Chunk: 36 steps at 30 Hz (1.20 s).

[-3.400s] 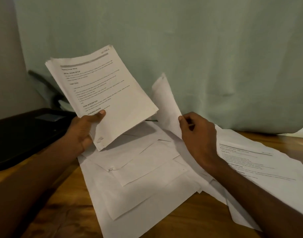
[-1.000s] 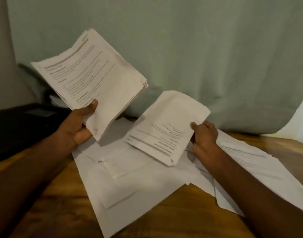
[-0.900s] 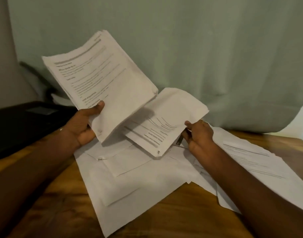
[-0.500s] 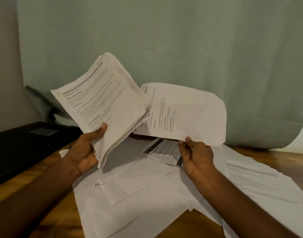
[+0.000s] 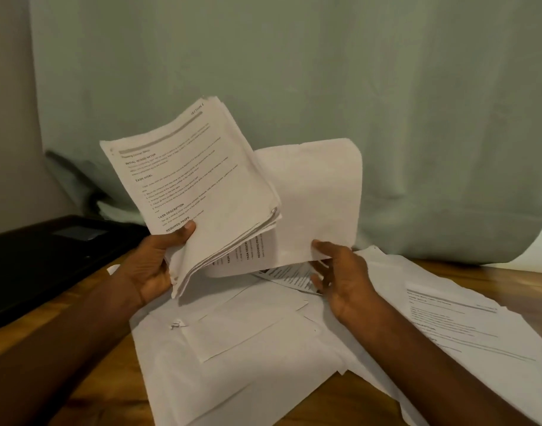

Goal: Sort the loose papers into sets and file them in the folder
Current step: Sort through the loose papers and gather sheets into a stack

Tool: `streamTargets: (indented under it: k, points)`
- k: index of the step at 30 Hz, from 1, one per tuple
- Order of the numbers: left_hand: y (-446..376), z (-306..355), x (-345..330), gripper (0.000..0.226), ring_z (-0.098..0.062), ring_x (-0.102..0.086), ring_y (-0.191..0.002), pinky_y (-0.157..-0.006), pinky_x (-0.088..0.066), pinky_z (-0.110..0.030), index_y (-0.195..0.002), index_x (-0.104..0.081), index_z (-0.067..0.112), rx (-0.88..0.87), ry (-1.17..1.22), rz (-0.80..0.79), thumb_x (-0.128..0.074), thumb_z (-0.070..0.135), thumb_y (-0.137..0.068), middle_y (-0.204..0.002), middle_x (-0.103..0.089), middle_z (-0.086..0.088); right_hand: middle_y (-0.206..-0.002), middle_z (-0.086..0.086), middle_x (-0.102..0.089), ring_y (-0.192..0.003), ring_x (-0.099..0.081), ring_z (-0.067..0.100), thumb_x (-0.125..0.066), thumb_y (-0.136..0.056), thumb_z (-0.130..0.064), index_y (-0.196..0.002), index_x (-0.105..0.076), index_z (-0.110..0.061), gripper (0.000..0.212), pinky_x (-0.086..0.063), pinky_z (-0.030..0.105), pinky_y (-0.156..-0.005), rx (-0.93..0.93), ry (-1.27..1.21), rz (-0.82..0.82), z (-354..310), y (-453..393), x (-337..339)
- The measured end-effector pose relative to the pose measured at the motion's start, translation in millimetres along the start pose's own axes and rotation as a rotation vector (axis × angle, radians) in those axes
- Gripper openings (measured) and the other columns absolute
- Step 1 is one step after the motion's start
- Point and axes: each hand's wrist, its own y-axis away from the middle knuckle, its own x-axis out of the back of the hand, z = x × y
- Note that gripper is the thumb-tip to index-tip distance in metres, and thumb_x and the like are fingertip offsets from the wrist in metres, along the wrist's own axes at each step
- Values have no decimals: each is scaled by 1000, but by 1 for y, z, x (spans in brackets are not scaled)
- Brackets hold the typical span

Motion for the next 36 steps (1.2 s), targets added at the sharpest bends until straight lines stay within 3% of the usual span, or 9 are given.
streamTargets:
  k: [3, 7, 11, 15, 18, 20, 26, 30, 36]
  points:
    - [4, 5, 1, 60, -27, -74, -105, -73, -65, -38, -137, -61, 16, 18, -83, -36, -73, 10, -79, -128, -70, -13, -134, 6, -54, -118, -56, 23, -79, -82, -9, -150, -37, -17, 79, -49, 38, -100, 372, 391, 229, -19, -10, 18]
    - [3, 8, 9, 106, -33, -67, -120, -83, -63, -42, -136, -64, 19, 59, -214, -65, -105, 27, -39, -135, -67, -11, -144, -1, -52, -131, -51, 16, -55, -92, -1, -143, -49, -20, 55, -44, 41, -112, 1130, 768, 294, -42, -15, 31]
    - [7, 9, 3, 68, -34, -65, -122, -89, -60, -46, -134, -65, 20, 91, -219, -114, -88, 9, -71, -133, -68, -10, -152, -4, -49, -140, -44, 12, -45, -105, -38, -146, -48, -22, 44, -21, 47, -120, 1447, 1155, 85, -62, 2, 14]
    - [12, 9, -3, 71, -34, -66, -121, -86, -61, -47, -131, -69, 20, 93, -220, -195, -93, 12, -65, -135, -67, -12, -124, -6, -70, -113, -64, 14, -55, -97, -60, -135, -58, -27, 51, -25, 56, -116, 1413, 1411, -52, -59, 11, 2]
    - [9, 9, -3, 60, -31, -65, -123, -91, -59, -45, -136, -63, 21, -8, -207, -126, -79, 6, -80, -135, -67, -9, -82, -9, -74, -71, -65, 11, -71, -94, -37, -100, -75, -22, 16, -52, 31, -75, 1393, 1154, -119, -60, 13, 7]
    - [5, 11, 1, 67, -28, -63, -126, -94, -58, -42, -139, -60, 21, -95, -208, -61, -83, 16, -76, -136, -67, -7, -81, -14, -72, -72, -64, 6, -72, -94, -30, -97, -75, -25, 7, -49, 24, -65, 1248, 958, -25, -63, 12, 13]
    - [1, 16, 8, 89, -23, -62, -128, -92, -59, -39, -139, -62, 27, -173, -223, 14, -99, 32, -58, -137, -67, -2, -94, -11, -78, -86, -73, 7, -74, -92, -17, -104, -74, -19, 12, -60, 26, -79, 817, 396, -51, -71, 4, 21]
    - [3, 10, -1, 58, -25, -65, -123, -84, -62, -35, -137, -62, 22, -148, -185, -11, -74, 14, -81, -132, -69, -3, -93, -7, -79, -87, -75, 11, -74, -91, -11, -104, -74, -16, 13, -58, 22, -76, 682, 317, -106, -54, 2, 18]
    - [5, 4, -6, 57, -25, -68, -118, -80, -62, -35, -141, -58, 19, -106, -178, -34, -64, 6, -86, -133, -69, -5, -85, -9, -79, -77, -72, 3, -73, -91, -8, -99, -73, -15, 10, -52, 12, -66, 630, 283, -145, -44, 6, 12]
